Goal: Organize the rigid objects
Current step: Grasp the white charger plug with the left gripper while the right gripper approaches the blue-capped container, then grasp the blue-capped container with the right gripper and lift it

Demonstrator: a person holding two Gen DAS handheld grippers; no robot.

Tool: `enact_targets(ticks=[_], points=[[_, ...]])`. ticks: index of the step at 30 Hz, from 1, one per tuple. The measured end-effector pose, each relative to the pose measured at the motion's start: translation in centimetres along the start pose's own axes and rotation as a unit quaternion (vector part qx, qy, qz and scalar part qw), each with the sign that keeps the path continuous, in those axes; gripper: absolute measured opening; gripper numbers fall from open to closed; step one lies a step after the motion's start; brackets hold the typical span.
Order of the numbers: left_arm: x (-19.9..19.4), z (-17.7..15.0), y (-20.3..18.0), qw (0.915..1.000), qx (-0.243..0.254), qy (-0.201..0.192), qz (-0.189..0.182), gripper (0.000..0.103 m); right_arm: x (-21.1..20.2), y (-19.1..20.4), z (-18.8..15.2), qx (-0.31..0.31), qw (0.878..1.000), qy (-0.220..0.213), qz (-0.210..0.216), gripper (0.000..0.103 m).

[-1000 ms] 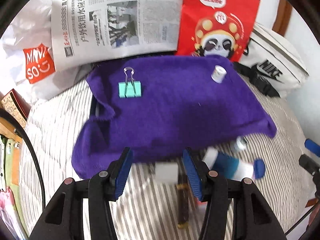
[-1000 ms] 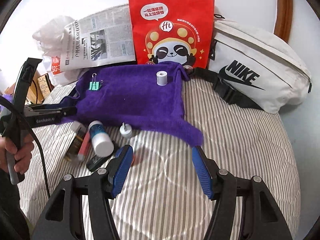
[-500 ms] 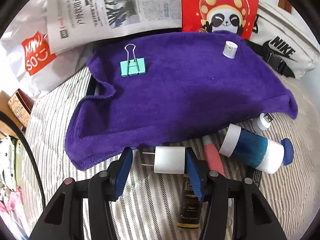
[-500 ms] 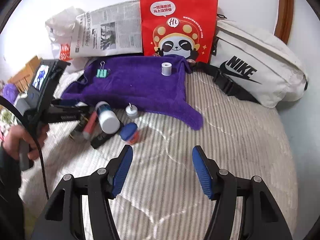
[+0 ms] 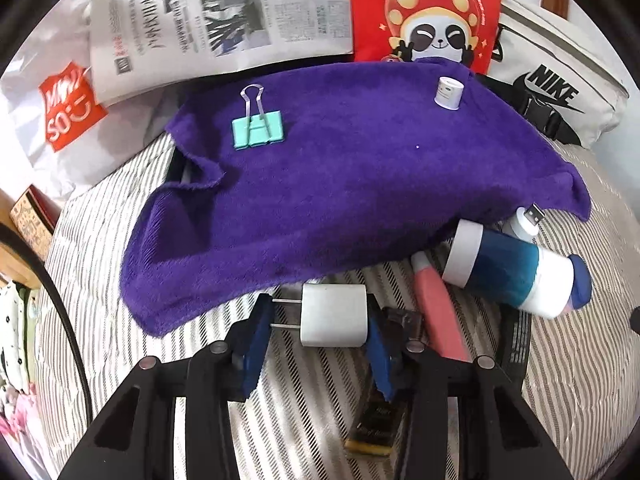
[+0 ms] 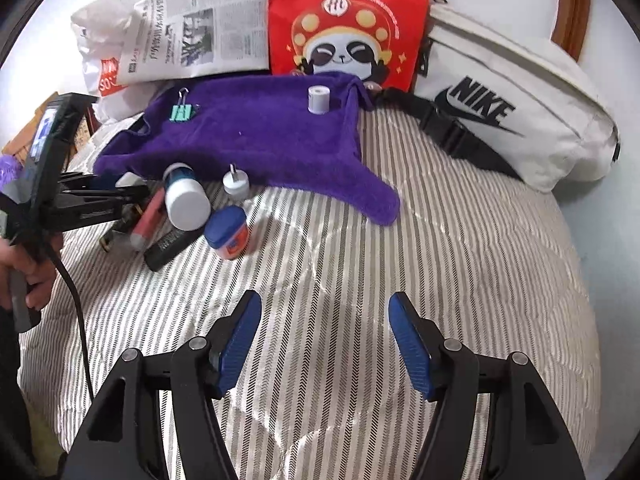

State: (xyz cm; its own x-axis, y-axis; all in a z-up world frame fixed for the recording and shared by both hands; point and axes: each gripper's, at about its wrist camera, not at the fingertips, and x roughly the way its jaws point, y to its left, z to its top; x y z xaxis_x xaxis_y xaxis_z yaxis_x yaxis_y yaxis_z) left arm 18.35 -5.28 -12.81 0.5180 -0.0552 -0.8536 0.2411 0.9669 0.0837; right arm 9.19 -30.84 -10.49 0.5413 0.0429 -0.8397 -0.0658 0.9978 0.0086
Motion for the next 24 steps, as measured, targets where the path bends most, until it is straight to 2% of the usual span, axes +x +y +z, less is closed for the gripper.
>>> enact_targets(ticks=[7,10,16,20,24], points=[[-0.5,-1.7,3.2,0.9987,-0.049,-0.004,0.015,0.042,1.3,1.6,0.7,-0.005,1.0,-0.011,0.024,0.066],[-0.4,-2.1,3.7,0.9976,-0.067,-0.017,0.004,0.042,1.9,2.4,1.4,0.001,0.999,-0.013,0.035,0.066],[-0.1,-2.2,3.7,0.997,-0.071,-0.029,0.001,0.043,2.3,5.2,1.9,-0.034,0.998,-0.038,0.021,0.066],[-0.1,-2.6,3.8,0.9967,-0.071,-0.04,0.0,0.044,3.2,6.9,1.8,-0.055,0.998,-0.037,0.017,0.066],[-0.1,-2.8,3.5,0.996,-0.073,-0.05,0.012,0.044,5.0,7.9,1.6,-0.059,0.998,-0.029,-0.014,0.065]])
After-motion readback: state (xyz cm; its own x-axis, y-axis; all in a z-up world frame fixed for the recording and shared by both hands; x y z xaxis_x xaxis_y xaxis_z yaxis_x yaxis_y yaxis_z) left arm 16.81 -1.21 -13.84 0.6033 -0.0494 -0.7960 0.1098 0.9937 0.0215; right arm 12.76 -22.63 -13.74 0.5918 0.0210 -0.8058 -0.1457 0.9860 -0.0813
